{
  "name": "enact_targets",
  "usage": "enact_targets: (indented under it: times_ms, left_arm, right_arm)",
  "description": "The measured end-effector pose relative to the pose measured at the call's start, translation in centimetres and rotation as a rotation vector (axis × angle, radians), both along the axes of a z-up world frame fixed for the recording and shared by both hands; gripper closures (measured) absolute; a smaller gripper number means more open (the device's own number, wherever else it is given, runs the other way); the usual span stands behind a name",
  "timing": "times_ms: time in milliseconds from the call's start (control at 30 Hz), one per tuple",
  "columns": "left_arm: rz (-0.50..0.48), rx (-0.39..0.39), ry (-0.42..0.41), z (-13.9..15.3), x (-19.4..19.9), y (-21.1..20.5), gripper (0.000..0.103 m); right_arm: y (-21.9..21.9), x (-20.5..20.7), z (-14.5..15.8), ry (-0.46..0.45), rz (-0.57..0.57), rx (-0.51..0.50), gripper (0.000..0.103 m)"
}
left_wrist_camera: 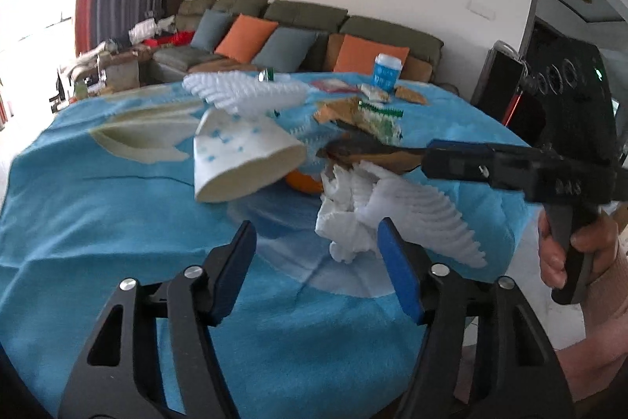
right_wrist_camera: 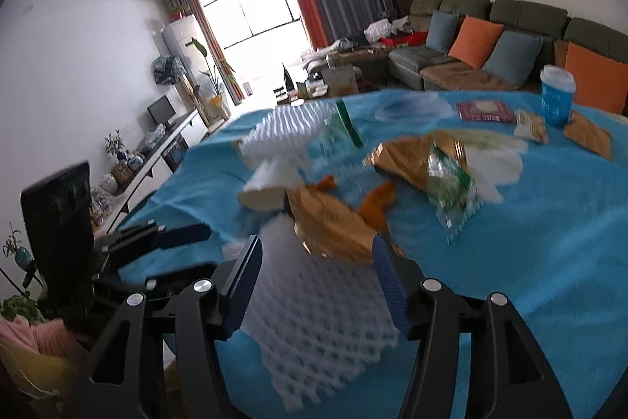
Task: Collect trash
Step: 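Grasp a white tissue with the left tool while the right tool grasps the gold snack wrapper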
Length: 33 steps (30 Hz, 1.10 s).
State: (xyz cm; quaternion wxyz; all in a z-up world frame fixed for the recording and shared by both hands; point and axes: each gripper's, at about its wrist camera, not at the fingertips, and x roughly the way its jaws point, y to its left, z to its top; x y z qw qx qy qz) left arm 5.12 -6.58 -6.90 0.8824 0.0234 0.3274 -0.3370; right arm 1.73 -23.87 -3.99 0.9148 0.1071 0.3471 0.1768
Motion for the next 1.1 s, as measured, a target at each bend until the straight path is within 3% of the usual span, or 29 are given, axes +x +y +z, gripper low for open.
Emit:
enact_targets:
  times_ms: [133,300,533,633,1033,1100]
  left_arm:
    - [0.001,0.019,0.032,-0.8,0.9,-0.5,0.05]
    - [-0.024,0.033,0.07,-1.6,1.8,-1.4,0.059]
    - [-0.041,0.025,0.124,-2.6,2.7,-2.4,0.09]
    - [-0.033,0.02,0.115,-2.4,2.8,-2.1,0.096]
    - [0.041,-0.002,0.072,-0.9,2.5,1.0,0.099]
    - [0.049,-0.004,0.064,-0.7,2.3,1.6,0.099]
  right_arm:
    - [0.1,-0.3,-1.3,0.031,0.017,-0.013,0.039]
    - [0.4,-0.5,-2.2,0.055,0.03,-0.02,0.038]
    - [0.2,-0.6,-2.6,0.064,0.039,-0.011,0.04]
    - [-0.2,-0.8,-2.4,0.059,0.031,0.0,0.04]
    - [0.7,-1.0,-2.5,0.058,0.037,-0.058,0.036]
    - [0.9,-0.9,-2.7,0.066,0.037,-0.075,0.043]
